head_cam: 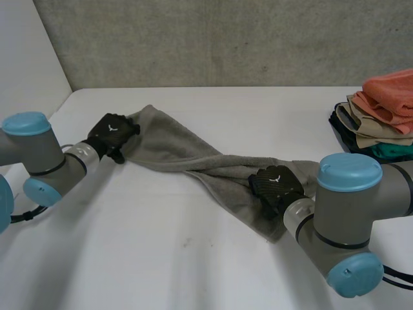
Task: Fold the laundry.
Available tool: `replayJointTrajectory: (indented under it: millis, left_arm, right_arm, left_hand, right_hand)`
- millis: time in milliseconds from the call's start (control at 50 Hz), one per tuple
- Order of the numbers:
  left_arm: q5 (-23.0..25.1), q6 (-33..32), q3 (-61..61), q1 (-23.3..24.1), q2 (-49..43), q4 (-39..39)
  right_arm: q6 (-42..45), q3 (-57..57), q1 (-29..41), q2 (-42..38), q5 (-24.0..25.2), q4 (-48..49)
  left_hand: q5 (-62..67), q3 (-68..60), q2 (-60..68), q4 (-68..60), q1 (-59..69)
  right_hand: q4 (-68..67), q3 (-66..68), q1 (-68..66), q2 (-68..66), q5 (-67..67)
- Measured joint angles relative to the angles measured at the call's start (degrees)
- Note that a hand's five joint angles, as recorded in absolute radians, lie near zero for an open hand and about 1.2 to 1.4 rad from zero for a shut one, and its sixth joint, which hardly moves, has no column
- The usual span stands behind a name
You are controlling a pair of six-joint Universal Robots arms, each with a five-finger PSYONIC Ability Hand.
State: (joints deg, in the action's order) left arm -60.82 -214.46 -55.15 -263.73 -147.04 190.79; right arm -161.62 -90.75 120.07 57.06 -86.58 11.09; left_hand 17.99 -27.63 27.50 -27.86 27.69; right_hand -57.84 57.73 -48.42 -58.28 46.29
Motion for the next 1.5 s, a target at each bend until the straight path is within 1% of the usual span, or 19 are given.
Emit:
replayJointTrajectory:
  millis: [20,80,220,360,560,660,780,820,880,900,920,940,1000,1140,1220,1260,1420,1440,1500]
  left_arm:
    - [0.02,0.09,-0.12,0.27,0.03,0.0]
    - [0.0,0.42,-0.38,1.04,0.16,0.0]
    - [-0.08,3.16,-0.59,2.78,0.62,-0.06]
    - [-0.06,6.93,-0.46,4.39,0.58,0.15]
    - [-0.1,7.04,0.21,5.0,-1.04,0.4]
    - [-0.1,6.94,0.39,5.44,-1.61,0.47]
    - [-0.46,6.79,0.4,5.88,-1.89,0.5]
    - [-0.83,6.6,0.38,6.03,-1.72,0.47]
    - [-2.71,6.17,0.02,6.65,-0.07,0.46]
    - [-3.57,6.09,-0.24,6.86,0.75,0.45]
    - [-4.19,6.05,-0.46,7.01,1.41,0.47]
    - [-5.67,5.99,-1.17,7.29,3.09,0.49]
    - [-8.74,5.94,-4.07,7.79,7.7,0.67]
    - [-11.36,5.74,-15.39,8.44,20.49,2.04]
    - [-11.35,5.58,-21.14,8.51,26.15,3.01]
    - [-11.21,5.49,-26.31,8.55,31.13,4.29]
    - [-11.03,5.39,-36.23,8.67,40.39,9.07]
    - [-11.03,5.39,-36.95,8.69,41.07,9.72]
    - [-11.08,5.4,-38.61,8.7,42.77,11.93]
  right_arm:
    - [0.01,0.01,-0.09,-0.02,0.06,0.52]
    - [0.01,-0.15,-0.36,0.24,0.25,1.73]
    - [-0.12,-1.46,-0.67,3.49,1.01,2.88]
    - [-0.37,-3.37,-0.77,11.44,2.51,2.33]
    - [-0.65,-5.03,-0.89,13.17,5.0,0.73]
    - [-0.5,-5.44,-0.91,12.96,5.17,0.63]
    - [-0.48,-5.22,-1.13,12.85,4.7,0.72]
    - [-0.5,-4.96,-1.56,12.8,4.47,0.74]
    - [-0.51,-4.29,-2.8,12.74,4.27,0.7]
    - [-0.52,-4.03,-3.24,12.72,4.22,0.68]
    - [-0.54,-3.82,-3.55,12.7,4.2,0.65]
    - [-0.59,-3.07,-4.34,12.6,4.18,0.51]
    - [-0.8,-0.68,-6.11,11.99,4.22,-0.34]
    - [-1.21,12.76,-9.49,4.21,5.86,-11.14]
    - [-1.37,22.02,-10.51,-1.81,8.41,-19.98]
    - [-1.88,30.8,-11.4,-7.94,11.17,-27.2]
    - [-3.82,46.63,-12.47,-20.98,15.09,-35.16]
    - [-3.88,47.47,-12.43,-21.9,15.11,-35.47]
    - [-3.84,49.88,-12.13,-24.58,14.97,-36.17]
  left_hand:
    - [0.69,-0.75,0.75,-0.76,0.87]
    - [3.93,-4.07,4.26,-4.1,4.54]
    - [4.45,-4.6,4.78,-4.7,4.75]
    - [4.02,-4.53,4.72,-4.43,4.7]
    - [4.78,-5.09,5.3,-4.91,5.29]
    - [14.19,-14.82,15.45,-14.67,15.94]
    - [37.15,-37.78,38.21,-37.95,38.41]
    - [38.1,-40.23,40.7,-40.53,38.42]
    - [38.1,-40.35,40.79,-40.71,38.41]
    - [38.1,-40.35,40.8,-40.75,38.41]
    - [38.1,-40.35,40.79,-40.77,38.41]
    - [38.1,-40.35,40.79,-40.77,38.41]
    - [38.1,-40.35,40.79,-40.77,38.41]
    - [38.08,-40.38,40.8,-40.78,38.42]
    - [38.09,-40.5,40.82,-40.79,38.41]
    - [38.09,-40.61,40.99,-40.79,38.42]
    - [38.09,-40.63,40.99,-40.8,38.41]
    - [38.09,-40.63,40.99,-40.8,38.42]
    - [38.09,-40.63,40.99,-40.8,38.41]
  right_hand:
    - [-6.88,6.9,-5.07,-6.77,6.91]
    - [-10.08,10.13,-6.83,-9.02,10.42]
    - [-10.1,10.12,-6.84,-9.02,10.46]
    - [-10.19,10.13,-8.84,-9.02,10.91]
    - [-10.19,10.13,-8.84,-9.02,10.95]
    - [-10.19,10.13,-8.84,-9.02,10.97]
    - [-10.01,9.95,-8.59,-8.85,10.81]
    - [-4.16,4.25,-3.97,-2.83,5.8]
    - [14.67,-14.74,13.0,15.57,-11.87]
    - [14.67,-14.74,13.0,15.57,-11.87]
    - [32.69,-32.77,27.62,33.7,-30.55]
    - [37.84,-37.81,31.65,39.25,-35.89]
    - [44.13,-45.22,36.81,45.5,-42.4]
    - [44.13,-45.22,36.81,45.49,-42.52]
    - [44.13,-45.22,36.81,45.49,-42.52]
    - [44.13,-45.22,36.81,45.5,-42.53]
    - [43.92,-44.82,36.49,45.0,-42.22]
    - [42.36,-42.28,34.89,42.71,-40.33]
    - [15.88,-14.64,10.33,14.66,-15.27]
